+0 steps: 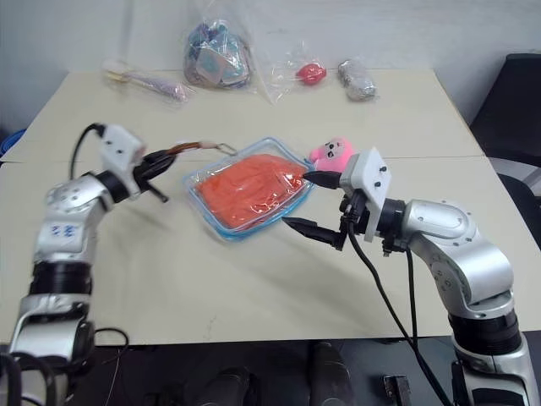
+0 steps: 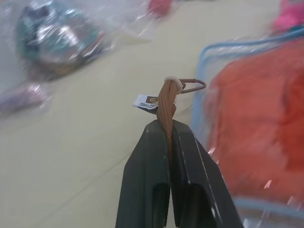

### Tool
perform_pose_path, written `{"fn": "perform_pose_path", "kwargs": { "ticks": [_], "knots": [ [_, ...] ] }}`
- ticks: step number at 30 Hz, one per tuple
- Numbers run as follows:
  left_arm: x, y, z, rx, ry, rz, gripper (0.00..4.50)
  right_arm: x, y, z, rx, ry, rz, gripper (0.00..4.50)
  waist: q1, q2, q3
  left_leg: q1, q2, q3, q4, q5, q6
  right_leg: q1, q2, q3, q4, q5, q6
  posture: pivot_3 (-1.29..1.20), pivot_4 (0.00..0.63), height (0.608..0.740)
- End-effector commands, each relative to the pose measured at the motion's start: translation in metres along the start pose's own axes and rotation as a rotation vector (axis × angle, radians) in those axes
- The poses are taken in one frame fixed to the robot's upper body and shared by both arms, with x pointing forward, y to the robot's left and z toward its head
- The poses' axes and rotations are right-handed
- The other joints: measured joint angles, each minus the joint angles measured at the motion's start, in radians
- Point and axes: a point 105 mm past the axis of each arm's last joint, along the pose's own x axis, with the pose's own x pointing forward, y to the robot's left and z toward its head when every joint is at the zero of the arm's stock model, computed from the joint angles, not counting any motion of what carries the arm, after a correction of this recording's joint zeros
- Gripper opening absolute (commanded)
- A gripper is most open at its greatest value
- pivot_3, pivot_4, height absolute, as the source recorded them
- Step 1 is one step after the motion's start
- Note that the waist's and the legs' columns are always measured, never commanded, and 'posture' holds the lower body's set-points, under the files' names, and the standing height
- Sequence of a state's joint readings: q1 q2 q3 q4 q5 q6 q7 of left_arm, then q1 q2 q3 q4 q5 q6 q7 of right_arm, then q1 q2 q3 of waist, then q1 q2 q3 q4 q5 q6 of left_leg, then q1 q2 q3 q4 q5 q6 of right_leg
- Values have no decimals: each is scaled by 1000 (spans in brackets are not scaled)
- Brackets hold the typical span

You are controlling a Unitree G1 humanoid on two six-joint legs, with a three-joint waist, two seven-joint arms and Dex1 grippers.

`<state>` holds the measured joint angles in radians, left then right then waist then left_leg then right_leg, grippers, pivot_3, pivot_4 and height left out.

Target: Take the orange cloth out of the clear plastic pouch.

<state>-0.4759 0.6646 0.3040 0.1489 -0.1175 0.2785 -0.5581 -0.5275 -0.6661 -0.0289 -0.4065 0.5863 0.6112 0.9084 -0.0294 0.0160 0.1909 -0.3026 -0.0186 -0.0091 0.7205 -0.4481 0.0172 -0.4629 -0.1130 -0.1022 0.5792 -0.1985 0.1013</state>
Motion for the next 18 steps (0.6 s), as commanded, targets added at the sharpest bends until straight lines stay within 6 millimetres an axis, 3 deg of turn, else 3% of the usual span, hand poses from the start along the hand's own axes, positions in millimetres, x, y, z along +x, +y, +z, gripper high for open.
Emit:
{"fn": "perform_pose_path", "kwargs": {
  "ticks": [1,5,12,18],
  "knots": [
    [-57,45,-9,-5,46,258,26,4,3,11,-23,-43,73,4500,3,0,0,0,1,-1,0,0,0,0,0,0,0,0,0,0,150,740],
    [-114,61,-47,-5,184,440,26,9,4,8,-13,-42,131,4500,14,-1,0,-1,0,-2,0,0,0,1,-1,-2,-1,0,0,0,150,740],
    [-154,43,-90,-60,326,515,26,19,1,12,-20,-53,195,4500,46,-2,-1,-1,-2,-5,1,0,0,2,-3,-2,-2,0,0,0,150,740],
    [-158,37,-88,-81,310,528,1602,19,-1,11,-28,-48,206,4500,50,-2,-1,-2,-1,-5,0,0,-1,2,-2,-3,-3,0,-1,0,150,740]
  ]
}}
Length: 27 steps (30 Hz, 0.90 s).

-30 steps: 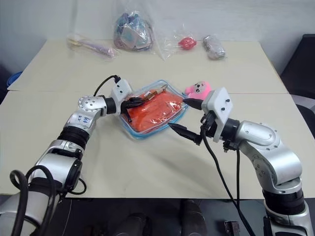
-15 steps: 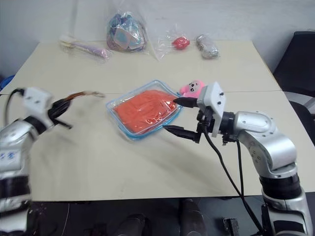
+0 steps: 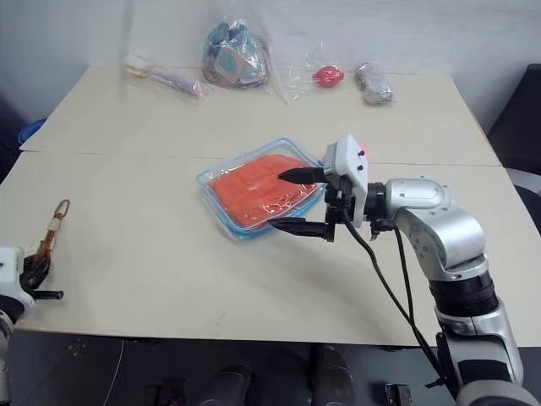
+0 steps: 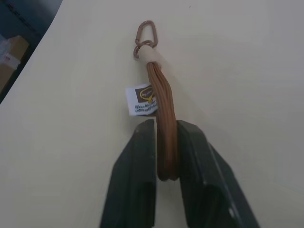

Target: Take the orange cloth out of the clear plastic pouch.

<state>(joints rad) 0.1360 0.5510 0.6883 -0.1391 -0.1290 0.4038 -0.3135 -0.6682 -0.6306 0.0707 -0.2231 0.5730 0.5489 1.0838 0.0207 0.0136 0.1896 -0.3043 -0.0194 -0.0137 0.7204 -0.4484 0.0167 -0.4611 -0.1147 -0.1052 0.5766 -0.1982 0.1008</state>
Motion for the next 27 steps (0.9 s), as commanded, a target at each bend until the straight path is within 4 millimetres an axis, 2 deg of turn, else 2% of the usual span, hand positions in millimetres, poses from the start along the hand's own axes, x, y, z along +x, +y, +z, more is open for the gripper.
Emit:
{"fn": "perform_pose_path", "kwargs": {
  "ticks": [1,5,8,9,10,11,12,13,14,16,17,22,27],
  "knots": [
    [-8,9,19,26,-69,41,1917,-1,0,10,-46,-22,12,4500,-1,0,0,0,0,0,0,0,0,0,0,0,0,0,0,0,150,740],
    [-12,14,19,42,-43,53,3235,-4,0,9,-47,-13,-3,4500,-6,0,0,0,0,1,0,0,0,0,0,1,0,0,0,0,150,740],
    [-16,13,44,18,-90,-5,4170,-11,-2,5,-47,14,-41,4500,-14,0,0,0,0,1,0,0,0,0,1,0,0,0,0,0,150,740],
    [-17,2,67,5,-145,-90,4482,-16,-3,3,-45,30,-62,4500,-13,0,0,0,1,0,0,0,0,0,0,0,0,0,0,0,150,740],
    [-18,-13,88,10,-194,-188,4482,-21,-4,0,-43,45,-80,4500,-7,-1,0,0,1,0,0,0,0,0,0,0,0,0,0,0,150,740],
    [-20,-24,101,16,-221,-256,4482,-25,-4,-2,-41,55,-91,4500,0,-2,0,-1,1,-1,0,0,0,0,0,-1,0,0,0,0,150,740],
    [-22,-45,120,51,-257,-372,4482,-30,-4,-6,-39,76,-104,4500,4,-1,0,-1,1,-2,1,0,0,0,-1,-1,0,0,-1,0,150,740],
    [-24,-58,129,76,-272,-440,4482,-33,-4,-8,-38,88,-111,4500,6,-1,0,-1,0,-2,1,0,0,0,-2,-1,0,0,-1,0,150,740],
    [-28,-78,142,120,-297,-538,4482,-37,-2,-11,-39,107,-119,4500,5,-1,0,-1,-1,-2,1,0,0,1,-2,0,0,0,-1,0,150,740],
    [-39,-137,165,236,-353,-804,4482,-46,0,-19,-40,152,-143,4500,3,0,0,0,-2,-1,0,0,0,1,-2,1,0,0,-1,0,150,740],
    [-43,-162,169,305,-368,-910,4482,-50,2,-21,-36,166,-151,4500,6,0,0,0,-2,-2,0,0,0,1,-2,0,0,0,0,0,150,740],
    [-47,-238,165,514,-391,-1195,4482,-61,13,-21,-31,183,-173,4500,-20,0,0,1,-5,4,-2,0,0,0,1,0,-1,0,0,0,150,740],
    [-19,-273,134,768,-308,-1202,4482,-65,21,-15,-36,178,-216,4500,-27,0,0,3,0,17,-2,1,-3,0,6,2,0,1,-3,0,150,740]
  ]
}}
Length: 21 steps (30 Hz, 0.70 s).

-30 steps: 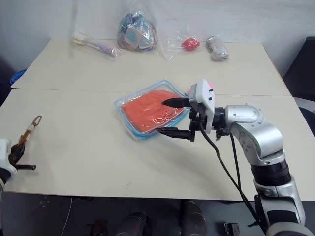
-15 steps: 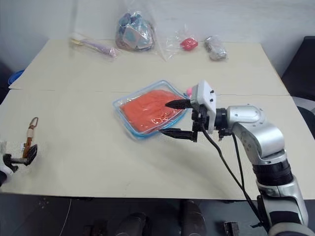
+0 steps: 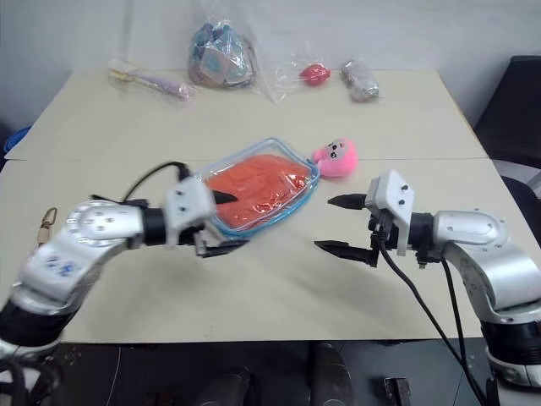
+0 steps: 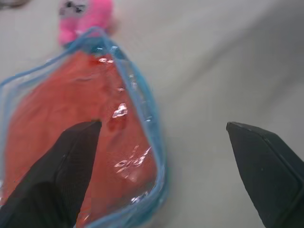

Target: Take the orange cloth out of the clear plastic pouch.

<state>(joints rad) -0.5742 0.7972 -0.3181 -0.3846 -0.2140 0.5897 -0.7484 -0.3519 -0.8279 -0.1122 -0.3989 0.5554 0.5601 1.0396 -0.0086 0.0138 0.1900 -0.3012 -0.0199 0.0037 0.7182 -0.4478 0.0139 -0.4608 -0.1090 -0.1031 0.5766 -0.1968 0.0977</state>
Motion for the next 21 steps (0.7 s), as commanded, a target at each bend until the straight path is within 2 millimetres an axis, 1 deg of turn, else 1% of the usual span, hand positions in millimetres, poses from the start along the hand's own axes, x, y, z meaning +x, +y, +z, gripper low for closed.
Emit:
{"fn": "perform_pose_path", "kwargs": {
  "ticks": [1,4,6,9,12,16,21],
  "knots": [
    [19,2,-22,121,137,-14,4482,-8,5,17,-45,-30,-35,4500,4,0,0,1,0,0,0,0,0,0,0,0,0,0,-1,0,150,740],
    [30,12,-24,156,171,41,4482,-10,8,18,-40,-28,-57,4500,14,0,0,-1,0,0,1,0,0,0,0,0,0,1,-1,0,150,740],
    [36,16,-20,150,162,70,4482,-12,10,17,-34,-26,-69,4500,25,0,0,-1,0,0,2,0,1,0,0,0,0,1,-1,0,150,740],
    [42,13,-17,141,148,68,4482,-13,12,17,-28,-24,-78,4500,36,-1,0,-2,-1,0,2,0,2,0,-1,0,-1,2,0,0,150,740],
    [43,10,-17,128,138,63,4482,-13,12,16,-23,-24,-81,4500,37,-1,0,-2,-2,0,2,1,3,0,-2,0,-1,2,0,0,150,740],
    [35,9,-19,87,124,76,3627,-12,9,15,-21,-19,-74,4500,35,-1,0,-2,-1,0,2,1,3,0,-2,0,-1,2,0,0,150,740],
    [24,6,-23,52,121,89,1956,-9,5,15,-24,-22,-58,4500,32,0,0,-2,-1,0,2,1,3,0,-1,0,-1,2,0,0,150,740]
  ]
}}
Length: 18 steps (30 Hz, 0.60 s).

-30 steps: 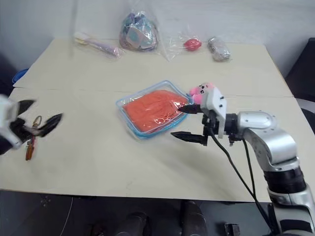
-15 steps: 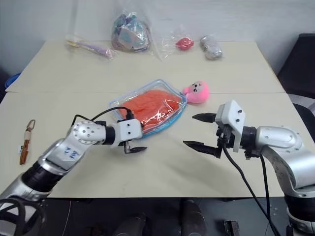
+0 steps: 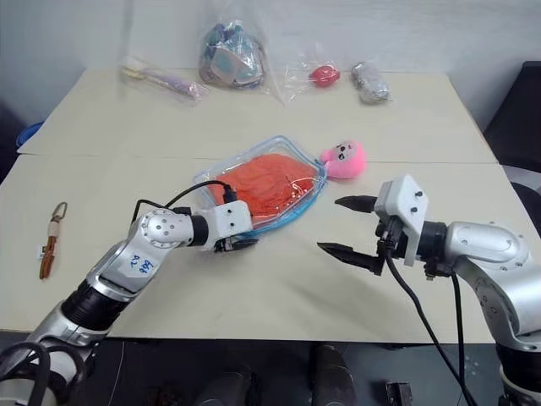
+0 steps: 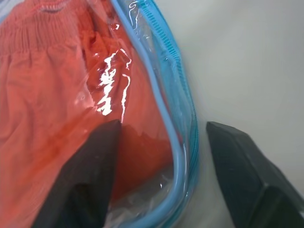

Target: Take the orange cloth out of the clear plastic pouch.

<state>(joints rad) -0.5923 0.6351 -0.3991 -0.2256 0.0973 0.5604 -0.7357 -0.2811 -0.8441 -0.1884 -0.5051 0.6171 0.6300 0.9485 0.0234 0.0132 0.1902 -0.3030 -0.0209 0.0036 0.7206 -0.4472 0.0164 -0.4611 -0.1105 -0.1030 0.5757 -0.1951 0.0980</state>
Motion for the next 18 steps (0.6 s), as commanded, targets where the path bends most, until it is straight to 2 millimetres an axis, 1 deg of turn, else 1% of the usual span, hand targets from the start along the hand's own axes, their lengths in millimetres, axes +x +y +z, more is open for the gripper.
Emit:
{"fn": "perform_pose_path", "kwargs": {
  "ticks": [1,4,6,8,10,13,14,18],
  "knots": [
    [-12,0,2,6,-15,14,1608,1,-1,10,-45,-20,19,4500,1,0,0,0,0,0,0,0,0,0,0,0,0,0,0,0,150,740],
    [-21,-2,-3,19,-16,10,671,3,-2,9,-48,-20,31,4500,1,0,0,0,0,0,0,0,0,0,0,0,0,0,0,0,150,740],
    [-31,-2,-4,63,-38,7,31,3,-1,9,-49,-20,45,4500,0,0,0,0,0,0,0,0,0,0,0,0,0,0,0,0,150,740],
    [-47,0,-6,142,-90,2,9,3,2,9,-50,-11,80,4500,-1,0,0,0,0,-1,0,0,0,0,0,0,0,0,0,0,150,740],
    [-57,1,-10,208,-123,-18,9,2,5,7,-51,-2,110,4500,-1,0,0,0,2,-4,0,0,0,-1,0,0,0,0,0,0,150,740],
    [-73,-6,-10,334,-243,-133,9,-1,7,4,-51,19,156,4500,2,0,0,0,1,-8,0,0,0,-1,-1,0,-1,0,0,0,150,740],
    [-77,-8,-10,361,-269,-160,9,-1,7,3,-52,24,164,4500,3,0,0,0,1,-8,0,0,0,-1,-2,-1,-1,0,0,0,150,740],
    [-85,-14,-26,528,-284,-243,9,-3,11,3,-52,39,211,4500,2,0,0,-1,0,-7,0,0,1,0,-3,-3,-2,0,0,0,150,740]
  ]
}}
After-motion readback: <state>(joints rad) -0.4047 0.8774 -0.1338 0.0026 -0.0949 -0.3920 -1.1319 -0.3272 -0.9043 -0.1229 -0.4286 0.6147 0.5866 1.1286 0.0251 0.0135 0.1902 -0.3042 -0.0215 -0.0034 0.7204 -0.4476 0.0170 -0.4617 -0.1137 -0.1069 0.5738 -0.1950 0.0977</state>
